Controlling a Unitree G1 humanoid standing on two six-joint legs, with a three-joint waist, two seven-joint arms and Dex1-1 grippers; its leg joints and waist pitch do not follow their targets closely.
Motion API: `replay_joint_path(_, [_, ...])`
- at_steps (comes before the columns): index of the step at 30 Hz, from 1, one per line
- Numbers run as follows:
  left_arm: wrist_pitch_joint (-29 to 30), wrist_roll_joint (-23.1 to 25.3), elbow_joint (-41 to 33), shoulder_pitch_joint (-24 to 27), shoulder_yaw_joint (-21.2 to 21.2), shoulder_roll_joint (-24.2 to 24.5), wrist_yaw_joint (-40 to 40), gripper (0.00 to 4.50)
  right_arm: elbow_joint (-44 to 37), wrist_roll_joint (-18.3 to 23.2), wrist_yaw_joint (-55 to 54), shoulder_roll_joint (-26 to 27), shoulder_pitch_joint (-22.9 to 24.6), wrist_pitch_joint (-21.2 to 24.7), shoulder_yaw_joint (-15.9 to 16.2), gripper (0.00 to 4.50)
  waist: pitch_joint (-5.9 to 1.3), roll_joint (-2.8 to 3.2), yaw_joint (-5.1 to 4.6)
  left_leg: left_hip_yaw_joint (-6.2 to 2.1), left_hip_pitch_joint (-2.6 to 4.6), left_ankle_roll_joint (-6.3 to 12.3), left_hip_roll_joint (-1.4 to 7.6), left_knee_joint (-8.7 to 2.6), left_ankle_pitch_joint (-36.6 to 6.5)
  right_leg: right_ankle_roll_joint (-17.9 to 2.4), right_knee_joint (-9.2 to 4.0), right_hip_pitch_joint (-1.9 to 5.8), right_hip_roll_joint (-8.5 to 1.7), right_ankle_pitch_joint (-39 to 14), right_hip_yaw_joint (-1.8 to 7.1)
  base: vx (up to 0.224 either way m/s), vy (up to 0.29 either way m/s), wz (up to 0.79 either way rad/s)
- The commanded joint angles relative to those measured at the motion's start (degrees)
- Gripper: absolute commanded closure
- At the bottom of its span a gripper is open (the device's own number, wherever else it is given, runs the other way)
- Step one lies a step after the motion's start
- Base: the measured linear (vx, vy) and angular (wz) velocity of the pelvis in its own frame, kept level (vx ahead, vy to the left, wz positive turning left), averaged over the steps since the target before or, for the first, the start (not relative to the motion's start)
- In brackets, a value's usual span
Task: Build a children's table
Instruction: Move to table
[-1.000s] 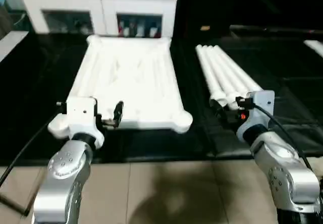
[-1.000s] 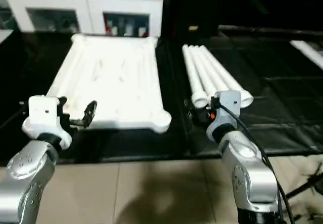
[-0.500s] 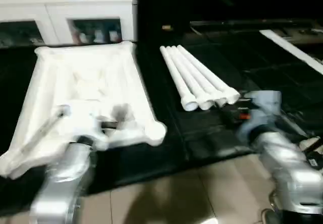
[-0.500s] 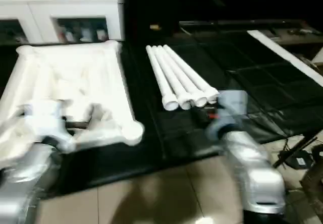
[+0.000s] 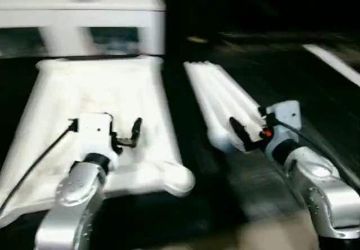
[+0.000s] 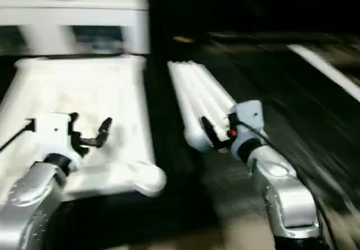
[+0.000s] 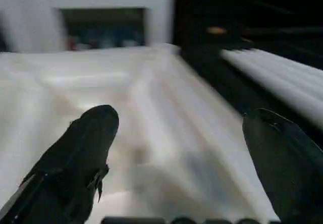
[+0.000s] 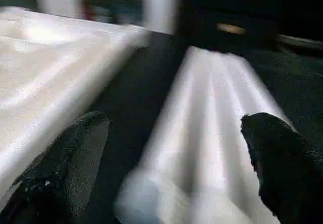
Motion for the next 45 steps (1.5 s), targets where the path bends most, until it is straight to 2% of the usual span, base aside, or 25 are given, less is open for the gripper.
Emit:
replay_joint_path(1, [0.66,0.30,-0.92,-0.60,-0.86,1.19,-1.98,0.05,-0.98,2.11,3.00,-1.95,-0.07,-0.42,-0.52,0.00,-3.00,2.91,-1.84,-4.93,8.43,7.76,7.82,-7.78,-10.03,-7.98,2.14,-5.07,0.17,-9.20,3.14,0.155,0.031,0.19])
replay_joint_path(2, [0.66,0.28,-0.95,-0.61,-0.91,1.29,-2.11,0.05,-1.02,2.09,3.22,-2.13,-0.06,-0.52,-0.43,0.00,-3.74,1.84,-2.18,-7.17,9.41,14.69,9.08,-6.30,5.97,-3.44,5.31,-7.91,-0.31,-2.86,4.80,0.155,0.031,0.19])
replay_joint_path(3, [0.70,0.05,-1.02,-0.80,-1.71,2.61,-3.83,0.05,-1.31,1.73,5.17,-3.87,0.00,-1.23,0.35,0.00,-3.61,1.63,-1.59,-6.57,9.15,17.97,8.74,-5.18,15.45,-0.96,5.75,-9.37,-0.62,-0.79,5.61,0.172,0.014,0.15])
replay_joint_path(4, [0.72,-0.02,-0.99,-0.91,-2.19,3.29,-4.75,0.05,-1.39,1.60,6.02,-4.69,0.03,-1.45,0.65,0.00,-3.84,0.96,-0.85,-5.00,7.35,21.49,7.32,-3.75,36.10,2.63,5.10,-10.40,-1.47,6.45,7.19,0.107,0.014,0.06])
replay_joint_path(5, [0.65,-0.31,-1.08,-0.99,-2.96,4.53,-6.45,0.05,-1.42,1.71,7.09,-5.53,-0.05,-1.72,0.72,0.00,-4.07,-0.56,-0.22,-1.90,4.56,19.00,3.04,-1.23,45.12,2.05,0.85,-9.41,-2.88,18.32,9.30,0.107,0.014,0.06])
replay_joint_path(6, [0.65,-0.31,-1.08,-0.99,-2.96,4.53,-6.45,0.05,-1.42,1.71,7.09,-5.53,-0.05,-1.72,0.72,0.00,-4.12,-2.50,-0.11,0.01,2.48,15.68,0.19,-0.86,39.89,2.34,-1.03,-7.47,-3.31,23.30,10.47,0.000,0.000,0.00])
replay_joint_path(7, [0.65,-0.31,-1.08,-0.99,-2.96,4.53,-6.45,0.05,-1.42,1.71,7.09,-5.53,-0.05,-1.72,0.72,0.00,-4.07,-3.29,0.50,0.70,0.40,11.20,-1.36,-1.36,28.03,-2.29,-0.43,-5.52,-4.80,31.19,12.27,0.000,0.000,0.00])
replay_joint_path(8, [0.65,-0.31,-1.08,-0.99,-2.96,4.53,-6.45,0.05,-1.42,1.71,7.09,-5.53,-0.05,-1.72,0.72,0.00,-4.24,-3.49,0.26,0.44,-0.50,8.65,-0.71,-2.90,19.60,-6.30,-0.13,-3.80,-4.73,33.36,11.92,0.000,0.000,0.00])
replay_joint_path(9, [0.65,-0.31,-1.08,-0.99,-2.96,4.53,-6.45,0.05,-1.42,1.71,7.09,-5.53,-0.05,-1.72,0.72,0.00,-4.23,-3.07,0.33,0.41,-0.30,7.52,-0.31,-3.51,16.00,-7.97,-0.27,-3.57,-4.45,31.12,11.47,-0.004,-0.059,0.03])
replay_joint_path(11, [0.65,-0.31,-1.08,-0.99,-2.96,4.53,-6.45,0.05,-1.42,1.71,7.09,-5.53,-0.05,-1.72,0.72,0.00,-3.11,-2.03,-0.25,0.55,0.19,4.77,1.05,-5.14,4.37,-13.09,-1.50,-3.86,-3.58,13.61,10.65,-0.032,-0.069,0.02])
replay_joint_path(12, [0.65,-0.31,-1.08,-0.99,-2.96,4.53,-6.45,0.05,-1.42,1.71,7.09,-5.53,-0.05,-1.72,0.72,0.00,-2.81,-1.81,-0.37,0.54,0.43,4.28,1.52,-5.48,1.32,-13.69,-1.85,-4.04,-3.46,8.75,10.48,-0.048,-0.051,0.03])
replay_joint_path(13, [0.63,-0.40,-1.10,-1.00,-3.12,4.82,-6.82,0.05,-1.42,1.70,7.34,-5.68,-0.07,-1.78,0.72,0.00,-2.37,-1.60,-0.67,0.63,0.66,2.68,2.06,-6.08,-5.01,-13.68,-2.51,-4.10,-3.28,-0.36,10.35,-0.061,-0.039,0.02])
replay_joint_path(14, [0.89,-2.78,-0.46,-1.91,-5.13,10.49,-15.07,0.05,-0.82,2.03,11.28,-8.31,-1.20,-1.91,1.16,0.00,-2.06,0.41,-0.49,0.34,0.72,1.21,2.12,-6.43,-8.64,-13.30,-2.47,-4.23,-3.24,-4.31,10.35,-0.061,-0.039,0.02])
replay_joint_path(15, [0.54,-4.92,0.12,-2.78,-6.95,15.56,-22.93,0.05,-0.32,1.93,15.03,-10.82,-2.00,-2.38,2.08,0.00,-1.83,-0.57,-0.50,0.49,1.29,-0.13,2.01,-6.64,-14.42,-10.89,-3.26,-4.75,-2.92,-12.73,10.41,-0.067,-0.031,0.04])
replay_joint_path(16, [0.04,-7.12,0.77,-3.69,-8.81,20.79,-31.11,0.05,0.21,1.71,18.94,-13.44,-2.80,-2.94,3.20,0.00,-1.32,-0.69,-0.76,0.44,1.81,-1.66,1.99,-6.98,-19.83,-8.77,-3.81,-5.42,-2.71,-19.72,10.43,-0.074,-0.021,0.05])
replay_joint_path(18, [0.16,-8.10,0.52,-3.91,-9.12,22.76,-34.27,0.05,-0.05,2.24,21.58,-15.10,-2.62,-2.70,4.48,0.00,-1.32,-0.74,-1.01,0.36,1.47,-2.35,2.06,-7.12,-19.33,-7.93,-3.90,-5.31,-3.11,-20.96,10.53,-0.070,-0.017,0.04])
replay_joint_path(21, [2.27,-11.17,-0.40,-3.97,-8.95,26.63,-40.17,0.05,-1.65,3.68,27.29,-18.87,-1.72,-1.89,7.10,0.00,-1.40,-0.06,-0.81,0.65,1.18,-1.88,2.16,-7.06,-15.97,-9.10,-3.77,-5.16,-3.26,-18.64,10.80,0.000,0.000,0.00])
replay_joint_path(27, [4.22,-14.57,0.54,-3.98,-10.42,35.51,-49.05,0.05,-1.59,3.81,33.74,-22.94,-1.62,-1.90,9.71,0.00,-1.66,0.13,-0.82,0.61,0.69,-1.36,2.28,-7.13,-13.35,-10.85,-3.10,-4.78,-3.02,-14.70,10.51,0.000,0.000,0.00])
replay_joint_path(29, [4.55,-14.76,1.19,-4.32,-10.76,36.36,-50.36,0.40,-0.89,3.63,34.27,-23.02,-2.02,-2.20,9.89,0.00,-1.76,0.61,-0.86,0.73,0.85,-1.36,2.36,-7.07,-12.55,-12.19,-2.81,-4.92,-2.95,-11.67,10.51,0.000,0.000,0.00])
replay_joint_path(31, [4.31,-14.37,1.93,-4.80,-11.06,36.79,-51.21,0.40,-0.35,3.68,34.87,-23.27,-2.41,-2.44,10.13,0.00,-1.95,0.45,-0.90,0.82,0.76,-1.11,2.45,-7.00,-10.66,-13.31,-2.55,-4.61,-2.99,-8.50,10.45,0.000,0.000,0.00])
replay_joint_path(32, [4.79,-13.64,3.34,-5.67,-12.00,37.37,-52.05,0.45,0.53,3.57,35.96,-23.64,-3.08,-2.83,10.72,0.00,-2.10,1.25,-0.73,0.75,0.78,-0.93,2.37,-6.92,-9.20,-14.03,-2.23,-4.57,-2.98,-6.00,10.36,0.000,0.000,0.00])
replay_joint_path(33, [5.17,-13.14,4.33,-6.30,-12.67,37.76,-52.63,0.59,1.15,3.47,36.75,-23.90,-3.55,-3.12,11.14,0.00,-2.13,1.01,-0.92,0.94,0.88,-0.80,2.27,-6.82,-8.90,-14.39,-2.30,-4.70,-2.77,-5.03,10.27,0.000,0.000,0.00])
replay_joint_path(34, [5.47,-12.67,5.32,-6.77,-13.39,37.92,-52.76,0.83,1.71,3.37,37.54,-24.02,-3.81,-3.35,11.53,0.00,-2.10,1.52,-0.72,0.92,0.88,-0.67,2.22,-6.79,-8.73,-14.90,-2.12,-4.54,-2.85,-4.02,10.32,0.000,0.000,0.00])
replay_joint_path(36, [6.11,-12.94,6.39,-7.68,-14.52,38.35,-52.92,0.83,2.21,3.33,39.05,-24.40,-4.23,-3.53,12.34,0.00,-2.11,0.95,-0.70,1.10,0.77,-0.37,2.24,-6.73,-8.69,-15.35,-2.20,-4.21,-2.96,-3.87,10.38,0.000,0.000,0.00])
replay_joint_path(45, [4.74,-12.36,8.70,-7.97,-16.35,38.12,-54.68,1.57,3.14,1.73,43.29,-25.21,-4.85,-5.48,16.23,0.00,-1.84,1.30,-0.42,1.69,0.93,-0.24,2.75,-6.85,-9.50,-16.01,-2.50,-4.36,-3.17,-7.10,10.40,0.000,0.000,0.00])
